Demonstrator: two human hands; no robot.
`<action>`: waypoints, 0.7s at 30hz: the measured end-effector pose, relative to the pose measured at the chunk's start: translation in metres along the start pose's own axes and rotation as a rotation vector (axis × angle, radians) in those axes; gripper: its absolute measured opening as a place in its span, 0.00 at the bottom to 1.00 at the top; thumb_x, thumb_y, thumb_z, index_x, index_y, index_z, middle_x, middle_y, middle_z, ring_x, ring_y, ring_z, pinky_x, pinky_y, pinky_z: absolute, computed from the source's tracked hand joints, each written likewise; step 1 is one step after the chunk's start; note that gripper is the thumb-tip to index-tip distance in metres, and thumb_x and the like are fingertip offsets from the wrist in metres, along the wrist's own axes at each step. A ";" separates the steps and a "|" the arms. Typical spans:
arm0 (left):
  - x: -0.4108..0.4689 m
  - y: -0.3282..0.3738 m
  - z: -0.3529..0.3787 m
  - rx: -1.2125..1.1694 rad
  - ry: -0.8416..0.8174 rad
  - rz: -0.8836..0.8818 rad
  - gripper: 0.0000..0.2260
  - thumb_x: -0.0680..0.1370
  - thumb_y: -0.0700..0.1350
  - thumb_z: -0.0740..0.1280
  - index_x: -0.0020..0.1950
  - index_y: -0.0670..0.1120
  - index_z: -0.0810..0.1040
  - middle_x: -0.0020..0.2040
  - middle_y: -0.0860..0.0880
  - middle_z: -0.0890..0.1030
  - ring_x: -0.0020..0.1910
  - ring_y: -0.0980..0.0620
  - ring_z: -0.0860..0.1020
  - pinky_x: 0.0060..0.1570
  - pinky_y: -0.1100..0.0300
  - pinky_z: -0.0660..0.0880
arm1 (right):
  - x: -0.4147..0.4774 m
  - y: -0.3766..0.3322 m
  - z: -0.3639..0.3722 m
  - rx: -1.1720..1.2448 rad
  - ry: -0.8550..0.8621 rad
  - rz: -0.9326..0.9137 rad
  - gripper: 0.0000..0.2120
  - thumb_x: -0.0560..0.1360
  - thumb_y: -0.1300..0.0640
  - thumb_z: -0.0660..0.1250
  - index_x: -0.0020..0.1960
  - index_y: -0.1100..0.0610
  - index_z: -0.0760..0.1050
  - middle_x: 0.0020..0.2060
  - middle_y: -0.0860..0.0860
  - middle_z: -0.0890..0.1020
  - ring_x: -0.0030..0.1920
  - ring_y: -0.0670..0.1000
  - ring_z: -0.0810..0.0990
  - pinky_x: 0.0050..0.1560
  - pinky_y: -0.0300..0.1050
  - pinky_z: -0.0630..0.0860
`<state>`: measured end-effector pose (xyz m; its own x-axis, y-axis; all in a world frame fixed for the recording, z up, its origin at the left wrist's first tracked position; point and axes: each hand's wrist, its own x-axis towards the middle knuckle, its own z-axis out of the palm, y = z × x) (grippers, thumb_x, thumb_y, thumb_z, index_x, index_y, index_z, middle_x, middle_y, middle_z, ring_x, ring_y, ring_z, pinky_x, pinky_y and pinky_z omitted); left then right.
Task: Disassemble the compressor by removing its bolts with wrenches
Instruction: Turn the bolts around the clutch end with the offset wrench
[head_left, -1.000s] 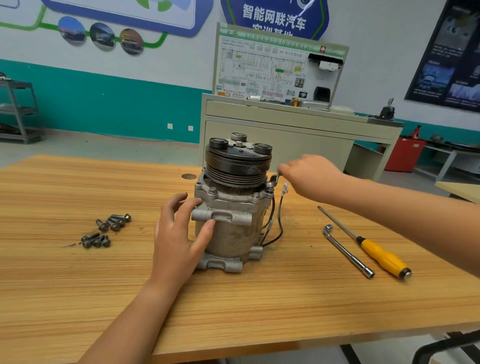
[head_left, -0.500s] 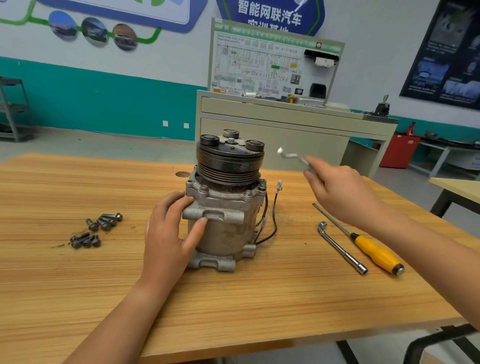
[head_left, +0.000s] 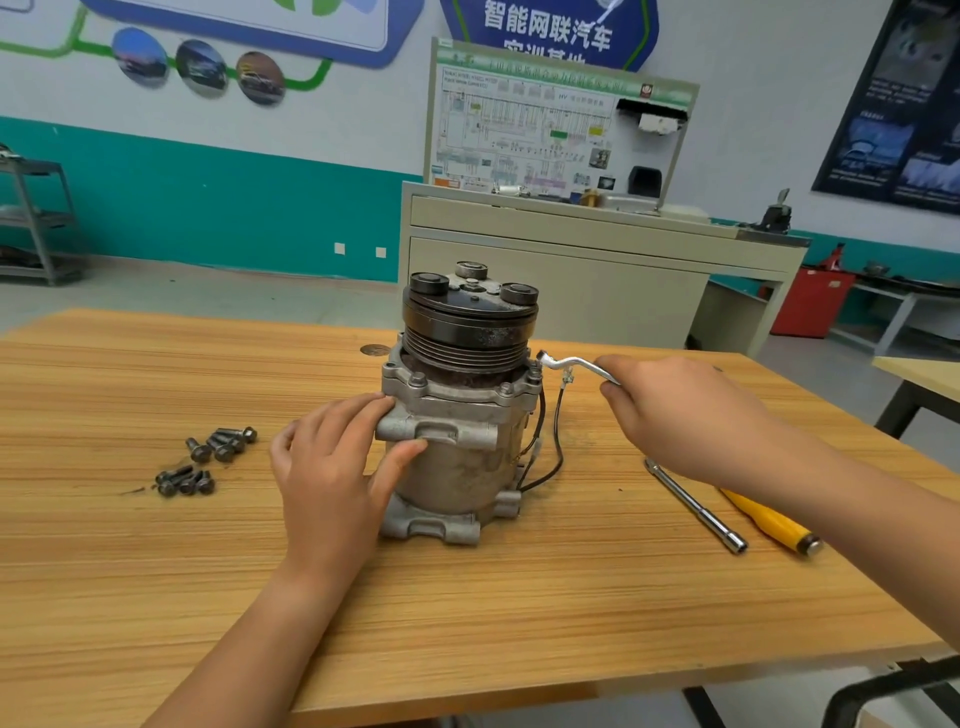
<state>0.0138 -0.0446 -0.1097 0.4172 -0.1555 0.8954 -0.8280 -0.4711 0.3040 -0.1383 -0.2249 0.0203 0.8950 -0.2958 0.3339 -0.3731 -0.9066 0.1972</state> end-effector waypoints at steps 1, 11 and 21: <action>0.000 0.000 0.000 0.001 0.002 0.000 0.26 0.77 0.61 0.56 0.55 0.41 0.80 0.53 0.45 0.81 0.55 0.49 0.71 0.55 0.44 0.64 | -0.001 -0.002 -0.002 -0.026 -0.005 0.001 0.11 0.80 0.54 0.52 0.58 0.52 0.70 0.31 0.46 0.70 0.31 0.45 0.68 0.27 0.41 0.62; -0.002 0.014 0.000 -0.013 0.005 -0.012 0.20 0.73 0.56 0.64 0.52 0.41 0.80 0.52 0.45 0.80 0.54 0.51 0.72 0.57 0.48 0.61 | 0.000 -0.021 -0.022 -0.334 -0.095 0.001 0.07 0.79 0.61 0.54 0.54 0.55 0.68 0.28 0.48 0.64 0.27 0.46 0.62 0.23 0.39 0.59; -0.002 0.013 0.002 -0.079 -0.024 -0.053 0.20 0.72 0.55 0.64 0.53 0.40 0.80 0.54 0.43 0.78 0.55 0.50 0.72 0.57 0.47 0.61 | -0.003 -0.041 -0.029 -0.416 -0.183 0.021 0.15 0.77 0.67 0.55 0.64 0.64 0.64 0.34 0.52 0.71 0.28 0.50 0.64 0.22 0.41 0.58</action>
<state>0.0028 -0.0519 -0.1081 0.4695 -0.1530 0.8696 -0.8309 -0.4096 0.3766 -0.1330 -0.1782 0.0375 0.9009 -0.3947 0.1808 -0.4244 -0.7129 0.5583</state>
